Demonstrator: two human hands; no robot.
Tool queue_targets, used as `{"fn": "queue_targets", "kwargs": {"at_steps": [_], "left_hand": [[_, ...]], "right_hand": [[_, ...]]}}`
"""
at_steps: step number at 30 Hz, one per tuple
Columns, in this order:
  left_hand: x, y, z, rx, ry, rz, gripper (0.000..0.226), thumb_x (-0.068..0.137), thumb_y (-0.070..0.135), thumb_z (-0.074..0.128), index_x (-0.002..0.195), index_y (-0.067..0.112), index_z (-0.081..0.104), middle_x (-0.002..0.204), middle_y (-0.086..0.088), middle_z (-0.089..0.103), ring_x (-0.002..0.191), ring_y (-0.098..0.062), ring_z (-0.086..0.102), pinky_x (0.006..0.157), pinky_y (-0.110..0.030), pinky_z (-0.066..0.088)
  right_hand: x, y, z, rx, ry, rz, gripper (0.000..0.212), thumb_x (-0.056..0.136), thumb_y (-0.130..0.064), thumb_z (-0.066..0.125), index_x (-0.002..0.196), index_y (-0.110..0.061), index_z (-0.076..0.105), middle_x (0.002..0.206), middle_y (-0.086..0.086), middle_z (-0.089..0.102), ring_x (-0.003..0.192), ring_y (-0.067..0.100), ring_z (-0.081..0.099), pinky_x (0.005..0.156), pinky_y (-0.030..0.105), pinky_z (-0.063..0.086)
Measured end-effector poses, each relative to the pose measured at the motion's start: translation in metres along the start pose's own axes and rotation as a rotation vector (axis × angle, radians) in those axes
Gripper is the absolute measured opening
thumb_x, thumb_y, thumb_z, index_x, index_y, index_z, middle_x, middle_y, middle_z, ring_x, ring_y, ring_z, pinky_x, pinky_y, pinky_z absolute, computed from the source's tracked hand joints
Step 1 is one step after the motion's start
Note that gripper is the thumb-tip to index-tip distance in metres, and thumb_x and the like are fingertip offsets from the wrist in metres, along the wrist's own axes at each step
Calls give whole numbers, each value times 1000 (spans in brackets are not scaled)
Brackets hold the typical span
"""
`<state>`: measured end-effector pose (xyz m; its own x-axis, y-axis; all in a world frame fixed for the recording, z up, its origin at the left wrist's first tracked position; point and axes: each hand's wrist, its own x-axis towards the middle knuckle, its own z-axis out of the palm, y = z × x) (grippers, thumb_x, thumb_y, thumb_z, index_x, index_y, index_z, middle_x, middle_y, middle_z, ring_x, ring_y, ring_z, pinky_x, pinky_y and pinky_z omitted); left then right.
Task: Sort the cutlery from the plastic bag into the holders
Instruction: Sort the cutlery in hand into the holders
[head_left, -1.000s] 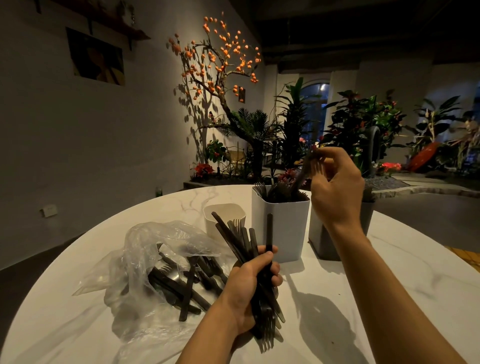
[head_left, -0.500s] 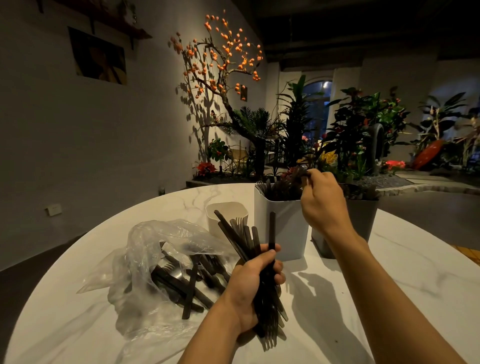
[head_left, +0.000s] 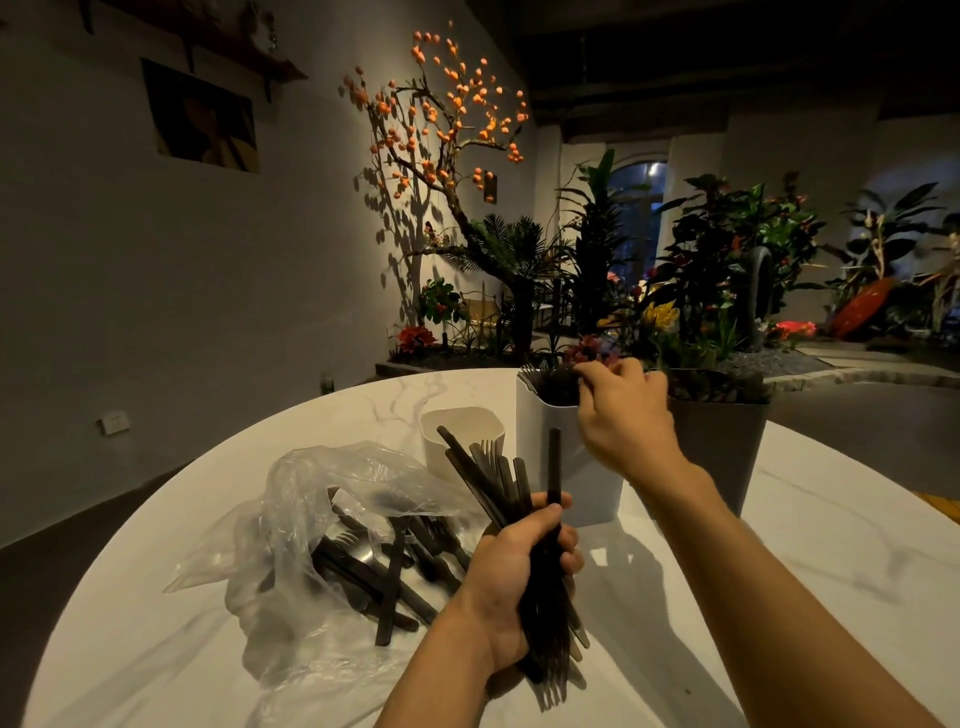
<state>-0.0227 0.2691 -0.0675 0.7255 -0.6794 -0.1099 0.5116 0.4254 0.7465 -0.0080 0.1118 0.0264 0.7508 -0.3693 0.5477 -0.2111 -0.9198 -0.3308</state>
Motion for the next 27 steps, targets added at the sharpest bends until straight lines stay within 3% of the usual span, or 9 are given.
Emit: {"fn": "queue_targets", "kwargs": {"at_steps": [6,9,11,13,18,21,23,25,27], "left_hand": [[2,-1,-1,-6,9,3,16,95,18,66,108,12,72,75,-7,58,61,-16,55,52,-25,46],[4,-1,-1,14,23,16,21,94,20,66,112,10,72,76,-6,57,61,-15,54,53,-26,46],[3,-2,-2,3,23,13,22,95,20,66,114,9,70,76,-7,57,62,-15,55,54,-25,47],[3,-1,-2,3,22,21,22,96,20,65,113,9,71,76,-7,58,62,-16,56,54,-25,47],[1,-1,-1,11,16,41,22,98,18,61,114,9,73,74,-7,59,62,-17,55,56,-27,45],[-2,1,0,-1,-8,40,22,96,16,62,115,9,71,73,-7,57,61,-17,54,56,-27,44],[-3,1,-1,-15,-32,44,23,95,14,61,117,9,68,73,-6,56,62,-17,53,55,-26,45],[-3,3,-3,-30,-50,42,27,94,12,60,121,9,66,74,-6,56,62,-16,53,57,-26,45],[-2,4,-4,-29,-61,36,28,96,10,56,122,9,66,75,-6,56,62,-16,53,59,-27,43]], "right_hand": [[-14,-13,2,65,231,-158,53,103,-36,30,154,-23,36,152,6,40,137,29,31,101,46,39],[-16,-18,2,-44,39,-235,56,105,-41,21,155,-22,33,162,0,32,152,23,19,119,46,27],[-17,-14,3,-111,-148,-200,54,108,-45,21,157,-26,26,166,-5,22,155,19,7,122,49,16],[-19,-14,1,-69,-177,-189,54,107,-45,26,159,-30,21,168,-6,14,156,18,0,122,52,10],[-22,-17,-19,117,106,-293,43,102,-31,50,145,-30,50,164,1,27,155,23,11,120,60,21],[-23,-17,-25,124,61,-264,46,100,-22,51,146,-28,50,164,-1,27,154,20,12,120,58,20],[-24,-15,-25,119,123,-284,41,98,-17,53,139,-21,57,152,5,45,144,26,32,114,53,36],[-24,-13,-25,179,211,-300,25,98,-17,56,121,-15,67,121,6,60,114,25,54,94,46,51],[-23,-15,-30,240,105,-237,19,99,-30,58,106,-16,67,98,0,62,90,17,59,81,45,56]]}}
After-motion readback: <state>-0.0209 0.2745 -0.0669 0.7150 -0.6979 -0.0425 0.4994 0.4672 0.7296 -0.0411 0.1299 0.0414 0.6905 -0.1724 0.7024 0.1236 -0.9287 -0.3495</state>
